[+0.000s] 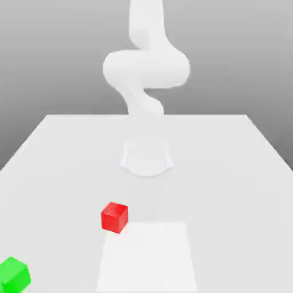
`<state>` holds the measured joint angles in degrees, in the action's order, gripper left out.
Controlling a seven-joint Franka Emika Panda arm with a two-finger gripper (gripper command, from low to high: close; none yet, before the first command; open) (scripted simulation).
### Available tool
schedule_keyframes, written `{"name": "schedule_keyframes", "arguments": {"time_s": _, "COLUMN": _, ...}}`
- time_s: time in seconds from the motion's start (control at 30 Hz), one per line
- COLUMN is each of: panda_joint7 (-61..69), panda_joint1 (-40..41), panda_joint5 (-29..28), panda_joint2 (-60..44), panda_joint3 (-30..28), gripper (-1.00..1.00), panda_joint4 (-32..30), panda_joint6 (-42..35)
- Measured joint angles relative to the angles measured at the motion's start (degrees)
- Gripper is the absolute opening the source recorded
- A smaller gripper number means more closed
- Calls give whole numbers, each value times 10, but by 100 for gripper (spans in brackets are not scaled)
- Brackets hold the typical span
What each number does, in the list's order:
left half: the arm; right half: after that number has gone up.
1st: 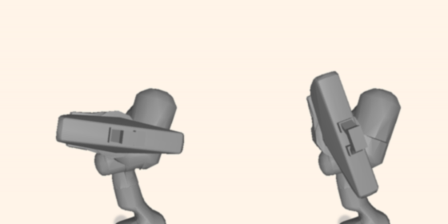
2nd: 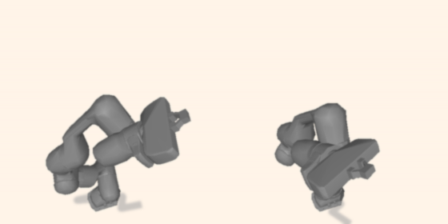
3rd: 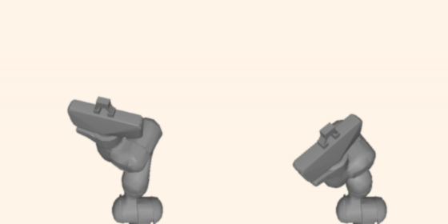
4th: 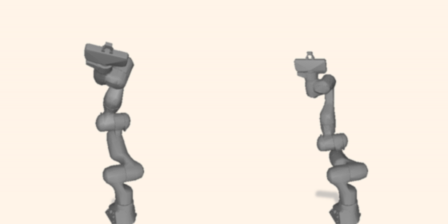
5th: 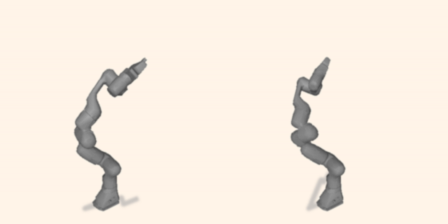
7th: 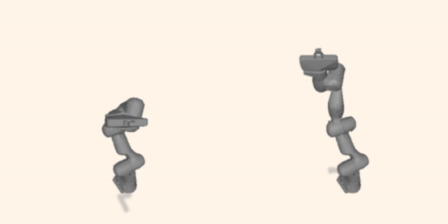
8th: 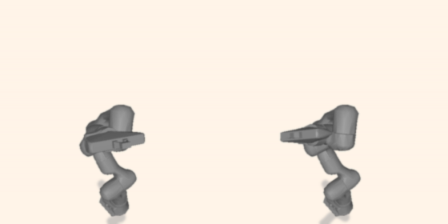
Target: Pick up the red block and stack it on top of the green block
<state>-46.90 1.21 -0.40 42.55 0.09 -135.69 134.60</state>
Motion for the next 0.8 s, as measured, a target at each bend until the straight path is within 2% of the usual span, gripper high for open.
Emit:
{"name": "schedule_keyframes", "arguments": {"time_s": 0.53, "panda_joint7": -78, "panda_joint1": 86, "panda_joint5": -18, "panda_joint2": -285, "panda_joint3": -30, "gripper": 0, "panda_joint4": -310, "panda_joint6": 236}}
{"name": "schedule_keyframes", "arguments": {"time_s": 0.6, "panda_joint7": -78, "panda_joint1": 91, "panda_joint5": -9, "panda_joint2": -366, "panda_joint3": -38, "gripper": 0, "panda_joint4": -330, "panda_joint6": 299}}
{"name": "schedule_keyframes", "arguments": {"time_s": 0.77, "panda_joint7": -59, "panda_joint1": 109, "panda_joint5": 21, "panda_joint2": -491, "panda_joint3": -18, "gripper": 0, "panda_joint4": -325, "panda_joint6": 403}}
{"name": "schedule_keyframes", "arguments": {"time_s": 0.8, "panda_joint7": -57, "panda_joint1": 115, "panda_joint5": 24, "panda_joint2": -511, "panda_joint3": -11, "gripper": -100, "panda_joint4": -323, "panda_joint6": 420}}
